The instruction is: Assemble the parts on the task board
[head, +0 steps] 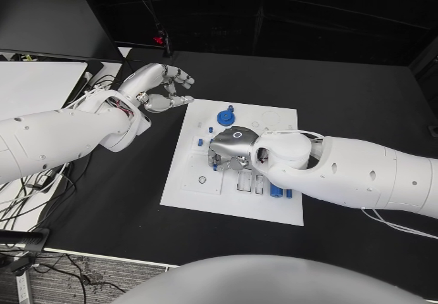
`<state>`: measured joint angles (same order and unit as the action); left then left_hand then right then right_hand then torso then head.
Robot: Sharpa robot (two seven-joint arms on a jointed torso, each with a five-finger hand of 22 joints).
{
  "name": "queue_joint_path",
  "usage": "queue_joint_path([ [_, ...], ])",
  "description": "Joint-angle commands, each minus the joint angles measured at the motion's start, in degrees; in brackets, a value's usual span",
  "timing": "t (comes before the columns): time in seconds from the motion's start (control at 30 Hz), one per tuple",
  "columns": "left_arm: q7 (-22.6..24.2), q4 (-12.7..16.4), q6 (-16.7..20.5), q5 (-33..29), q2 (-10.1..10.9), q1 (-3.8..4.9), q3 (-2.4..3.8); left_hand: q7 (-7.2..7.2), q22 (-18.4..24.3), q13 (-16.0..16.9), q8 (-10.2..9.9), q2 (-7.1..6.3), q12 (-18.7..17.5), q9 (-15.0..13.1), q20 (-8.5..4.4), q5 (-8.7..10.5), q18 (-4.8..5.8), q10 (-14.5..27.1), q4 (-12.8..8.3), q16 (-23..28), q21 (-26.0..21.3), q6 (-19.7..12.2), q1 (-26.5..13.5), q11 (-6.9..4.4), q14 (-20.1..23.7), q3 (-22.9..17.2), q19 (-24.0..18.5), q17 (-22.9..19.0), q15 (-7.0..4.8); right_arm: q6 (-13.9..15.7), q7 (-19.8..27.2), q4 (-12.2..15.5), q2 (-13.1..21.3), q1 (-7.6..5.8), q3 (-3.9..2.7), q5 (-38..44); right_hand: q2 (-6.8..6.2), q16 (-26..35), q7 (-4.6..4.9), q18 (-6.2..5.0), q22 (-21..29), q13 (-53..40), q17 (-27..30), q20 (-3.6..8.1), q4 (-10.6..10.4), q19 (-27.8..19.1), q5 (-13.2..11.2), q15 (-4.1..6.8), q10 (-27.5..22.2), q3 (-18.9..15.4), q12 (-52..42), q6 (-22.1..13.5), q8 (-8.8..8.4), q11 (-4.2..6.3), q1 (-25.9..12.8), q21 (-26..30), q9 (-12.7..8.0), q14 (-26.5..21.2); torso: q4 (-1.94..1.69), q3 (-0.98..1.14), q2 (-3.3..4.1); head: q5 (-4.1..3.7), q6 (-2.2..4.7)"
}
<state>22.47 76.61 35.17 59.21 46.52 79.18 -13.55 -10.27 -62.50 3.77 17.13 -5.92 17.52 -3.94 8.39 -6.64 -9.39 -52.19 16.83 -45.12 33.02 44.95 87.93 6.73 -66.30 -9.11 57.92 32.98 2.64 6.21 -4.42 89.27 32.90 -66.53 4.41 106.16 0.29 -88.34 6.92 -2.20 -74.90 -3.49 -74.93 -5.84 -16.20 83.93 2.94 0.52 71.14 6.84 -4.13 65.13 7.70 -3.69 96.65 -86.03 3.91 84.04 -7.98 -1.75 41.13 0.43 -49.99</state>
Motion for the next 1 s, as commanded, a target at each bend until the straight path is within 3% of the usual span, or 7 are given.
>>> queue_joint_path([
  [0.03, 0.64, -0.04, -0.16, -0.29, -0.09, 0.09, 0.05, -0.16, 0.04, -0.08, -0.26, 0.50, 0.24, 0.08, 0.03, -0.19, -1.00, 0.26, -0.06, 0.31, -0.24, -0.12, -0.25, 0.25, -0.18, 0.05, 0.34, -0.09, -0.10, -0.18, -0.17, 0.19, 0.11, -0.09, -0.02, -0.27, 0.12, 0.34, 0.39, 0.72, -11.78, 0.05, -6.71, -0.35, 0.11, 2.61, 0.22, -0.49, 0.12, 0.35, 0.38, 0.55, 0.11, -0.36, 0.46, 0.35, 0.11, 4.40, -0.09, 0.03, 0.06, -0.10, -0.01],
  [0.5, 0.56, -0.20, -0.14, -0.29, -0.13, 0.08, 0.05, -0.16, 0.05, -0.09, -0.27, 0.51, 0.24, 0.09, 0.03, -0.20, -1.00, 0.27, -0.07, 0.32, -0.26, -0.14, -0.25, 0.25, -0.19, 0.06, 0.35, -0.10, -0.10, -1.06, -0.22, -0.10, -0.06, -0.08, -0.02, -0.84, -0.25, 0.35, 0.56, 0.70, -11.74, 0.08, -6.73, -0.45, 0.04, 2.58, 0.21, -0.61, -0.29, 0.70, 0.62, 0.27, -0.28, -0.51, 0.20, 0.42, 0.05, 4.39, -0.10, -0.05, 0.05, -0.37, -0.01],
  [0.7, 0.54, -0.23, -0.20, -0.29, -0.21, 0.08, 0.05, -0.16, 0.06, -0.09, -0.28, 0.55, 0.24, 0.09, 0.03, -0.23, -1.01, 0.29, -0.08, 0.33, -0.30, -0.15, -0.22, 0.25, -0.21, 0.04, 0.38, -0.11, -0.10, -1.01, -0.35, -0.19, -0.09, -0.08, -0.02, -0.86, -2.78, 0.55, 1.85, 0.60, -11.47, 0.08, -6.08, -1.19, -0.09, 2.28, 0.17, -1.60, -3.33, 0.82, 0.67, -2.29, -2.22, -1.68, -0.79, 0.84, -0.20, 4.27, -0.11, -0.02, 0.02, -0.30, -0.01],
  [0.83, 0.54, -0.31, -0.23, -0.29, -0.24, 0.07, 0.05, -0.16, 0.07, -0.09, -0.28, 0.59, 0.25, 0.09, 0.03, -0.25, -1.01, 0.29, -0.09, 0.34, -0.33, -0.15, -0.19, 0.25, -0.22, 0.02, 0.39, -0.12, -0.10, -0.90, 0.10, -0.18, -0.12, -0.08, -0.02, -0.86, -4.89, 0.77, 1.91, 0.50, -11.26, 0.04, -5.30, -1.57, -0.12, 2.05, 0.27, -1.93, -4.22, 0.17, 0.56, -3.21, -2.91, -1.96, -1.69, 1.16, -0.16, 4.12, -0.08, 0.04, 0.01, -0.20, -0.01],
  [1.0, 0.53, -0.34, -0.30, -0.29, -0.27, 0.07, 0.05, -0.16, 0.07, -0.09, -0.28, 0.59, 0.25, 0.09, 0.03, -0.25, -1.01, 0.29, -0.09, 0.34, -0.33, -0.15, -0.19, 0.25, -0.22, 0.02, 0.39, -0.12, -0.10, -0.05, 0.36, -0.12, -0.14, -0.08, -0.02, -0.87, -6.22, 1.04, 2.48, 0.33, -10.90, 0.00, -4.41, -1.94, -0.25, 1.67, 0.09, -2.26, -5.24, -0.50, 0.45, -4.69, -3.78, -2.41, -3.41, 1.69, -0.16, 3.94, -0.11, -0.01, 0.02, -0.28, -0.01],
])
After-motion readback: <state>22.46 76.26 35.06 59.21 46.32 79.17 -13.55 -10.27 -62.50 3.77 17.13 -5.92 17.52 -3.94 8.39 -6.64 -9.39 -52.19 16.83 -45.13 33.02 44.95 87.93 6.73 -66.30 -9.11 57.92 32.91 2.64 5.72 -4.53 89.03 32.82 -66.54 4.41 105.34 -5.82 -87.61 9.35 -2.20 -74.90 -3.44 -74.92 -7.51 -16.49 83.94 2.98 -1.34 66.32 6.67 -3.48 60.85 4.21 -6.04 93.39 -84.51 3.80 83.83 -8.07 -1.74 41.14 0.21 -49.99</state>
